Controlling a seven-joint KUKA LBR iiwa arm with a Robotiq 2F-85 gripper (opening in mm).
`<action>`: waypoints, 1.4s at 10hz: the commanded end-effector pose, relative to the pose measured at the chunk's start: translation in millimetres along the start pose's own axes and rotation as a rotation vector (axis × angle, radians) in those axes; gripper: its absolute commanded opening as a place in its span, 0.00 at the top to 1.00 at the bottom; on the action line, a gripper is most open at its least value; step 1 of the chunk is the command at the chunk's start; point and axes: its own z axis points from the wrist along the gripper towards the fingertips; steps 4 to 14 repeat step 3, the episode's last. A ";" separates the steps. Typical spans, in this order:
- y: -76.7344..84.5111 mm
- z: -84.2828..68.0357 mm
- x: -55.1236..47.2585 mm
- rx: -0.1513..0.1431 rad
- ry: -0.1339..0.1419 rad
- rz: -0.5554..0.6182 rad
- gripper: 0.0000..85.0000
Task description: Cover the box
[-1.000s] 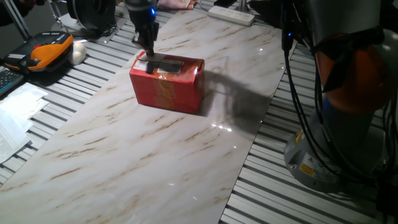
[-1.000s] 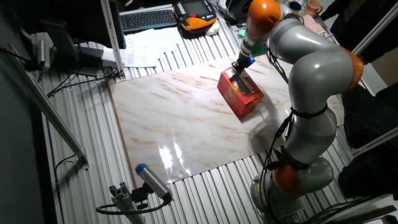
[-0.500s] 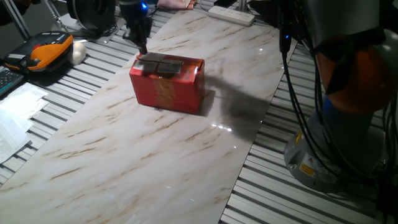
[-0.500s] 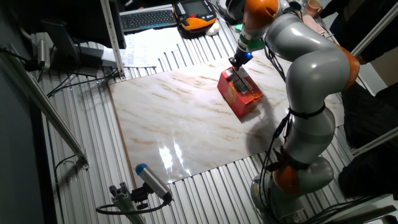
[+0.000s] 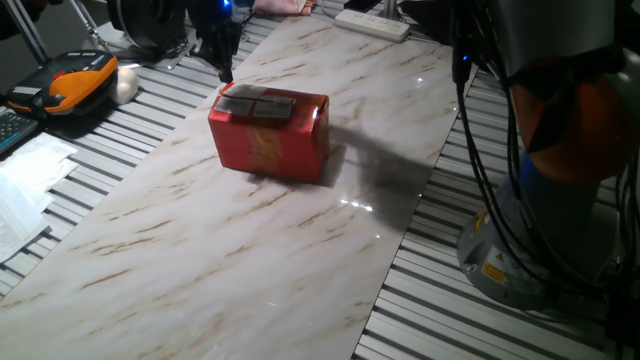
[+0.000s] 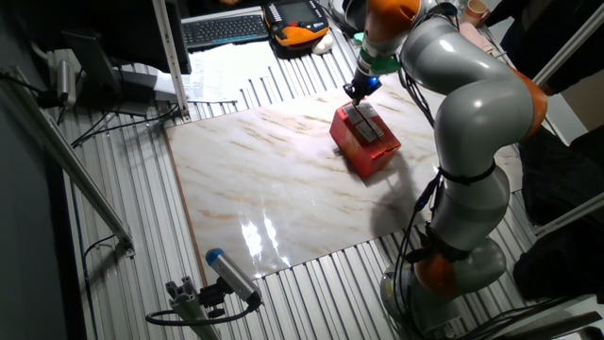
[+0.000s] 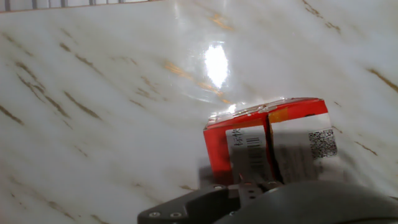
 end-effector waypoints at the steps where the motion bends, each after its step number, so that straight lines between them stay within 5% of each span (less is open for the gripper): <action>1: 2.3 0.0 -0.5 -0.006 -0.005 0.004 1.00; 14: 3.1 -1.2 0.3 -0.004 -0.006 0.005 1.00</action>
